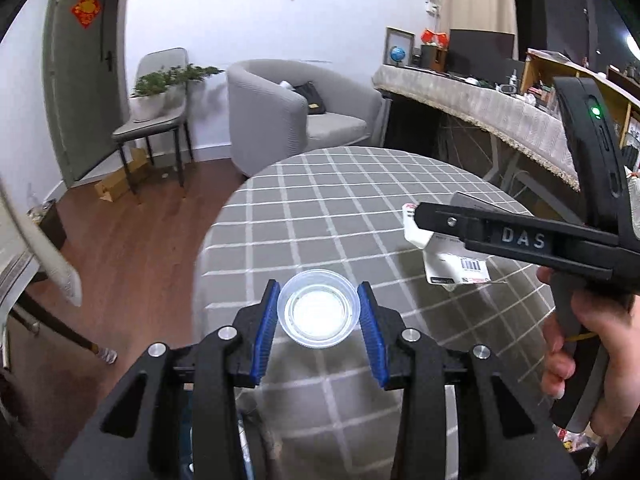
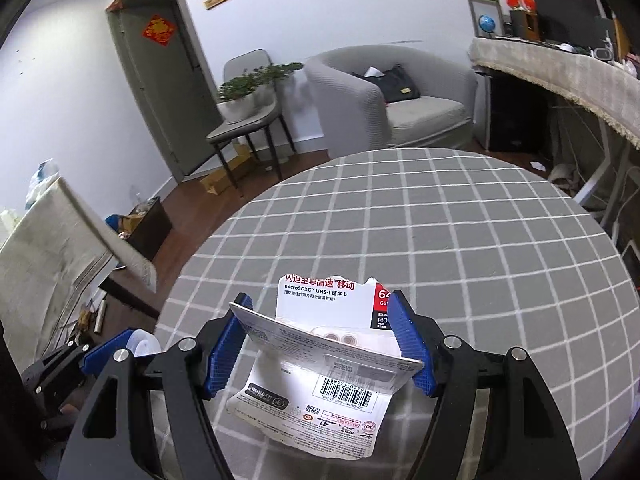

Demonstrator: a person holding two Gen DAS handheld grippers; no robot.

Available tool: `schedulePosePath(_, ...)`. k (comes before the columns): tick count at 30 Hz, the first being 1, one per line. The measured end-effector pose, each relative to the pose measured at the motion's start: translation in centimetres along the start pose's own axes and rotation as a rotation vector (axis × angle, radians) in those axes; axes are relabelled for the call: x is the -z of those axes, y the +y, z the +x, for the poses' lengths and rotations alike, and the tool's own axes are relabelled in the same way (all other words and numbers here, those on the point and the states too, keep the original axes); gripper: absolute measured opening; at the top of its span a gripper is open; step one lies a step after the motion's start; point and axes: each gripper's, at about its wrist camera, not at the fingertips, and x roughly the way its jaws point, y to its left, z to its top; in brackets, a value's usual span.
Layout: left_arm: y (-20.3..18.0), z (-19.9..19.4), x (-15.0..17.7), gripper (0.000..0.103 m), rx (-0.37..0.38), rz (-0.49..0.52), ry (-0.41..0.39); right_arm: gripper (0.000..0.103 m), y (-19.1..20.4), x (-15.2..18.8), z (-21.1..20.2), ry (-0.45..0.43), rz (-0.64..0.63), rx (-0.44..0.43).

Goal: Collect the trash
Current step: 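Carry the white cup and card package over the teal bin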

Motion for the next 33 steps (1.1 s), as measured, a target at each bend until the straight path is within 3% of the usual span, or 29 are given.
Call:
schedulePosePath(13,4.8,-3.7,3.1,0.042,-0.072,-0.062,0.0,0.071,4.8,2.4,-1.6,-0.017,-0.062,-0.079)
schedulePosePath(21,8.6,-3.7,4.9,0.042,-0.112,-0.108,0.021,0.071,8.5,2.8,-1.1,-0.017,-0.113,-0.145)
schedulePosePath(33,14.8,-2.4,9.3,0.042,-0.178,-0.156,0.182,0.071,14.6,3.1,0.7,0.003,-0.163,-0.24)
